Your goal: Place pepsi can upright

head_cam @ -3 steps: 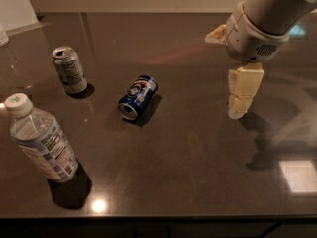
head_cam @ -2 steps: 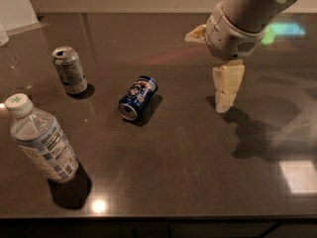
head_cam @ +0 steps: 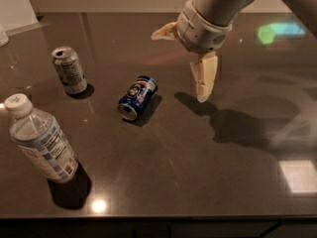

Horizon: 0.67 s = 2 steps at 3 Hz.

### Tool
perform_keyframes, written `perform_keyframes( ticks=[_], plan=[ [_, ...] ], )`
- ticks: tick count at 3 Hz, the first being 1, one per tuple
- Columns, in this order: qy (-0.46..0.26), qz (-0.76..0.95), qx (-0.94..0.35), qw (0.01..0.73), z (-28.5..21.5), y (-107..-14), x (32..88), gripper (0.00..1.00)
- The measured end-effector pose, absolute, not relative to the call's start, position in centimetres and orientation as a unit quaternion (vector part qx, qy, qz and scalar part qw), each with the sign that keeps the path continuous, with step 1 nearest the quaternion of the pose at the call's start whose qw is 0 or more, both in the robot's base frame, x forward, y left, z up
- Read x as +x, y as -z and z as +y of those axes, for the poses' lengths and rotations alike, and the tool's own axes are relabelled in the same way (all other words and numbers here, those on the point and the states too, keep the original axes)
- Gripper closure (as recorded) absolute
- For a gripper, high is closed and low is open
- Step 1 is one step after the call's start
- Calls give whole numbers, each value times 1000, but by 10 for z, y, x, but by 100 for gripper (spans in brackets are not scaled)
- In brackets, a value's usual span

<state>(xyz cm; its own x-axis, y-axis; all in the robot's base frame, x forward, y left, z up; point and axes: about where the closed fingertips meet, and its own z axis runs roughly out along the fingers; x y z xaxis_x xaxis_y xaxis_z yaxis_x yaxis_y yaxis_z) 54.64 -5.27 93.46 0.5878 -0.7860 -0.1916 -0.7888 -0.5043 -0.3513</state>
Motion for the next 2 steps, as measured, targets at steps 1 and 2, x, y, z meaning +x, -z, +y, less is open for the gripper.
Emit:
perform_keyframes(
  ticks=[1,2],
  plan=[
    [-17,389,-896,214,-28,-933,548,0],
    [-24,317,-925,207,-3,-926,541,0]
  ],
)
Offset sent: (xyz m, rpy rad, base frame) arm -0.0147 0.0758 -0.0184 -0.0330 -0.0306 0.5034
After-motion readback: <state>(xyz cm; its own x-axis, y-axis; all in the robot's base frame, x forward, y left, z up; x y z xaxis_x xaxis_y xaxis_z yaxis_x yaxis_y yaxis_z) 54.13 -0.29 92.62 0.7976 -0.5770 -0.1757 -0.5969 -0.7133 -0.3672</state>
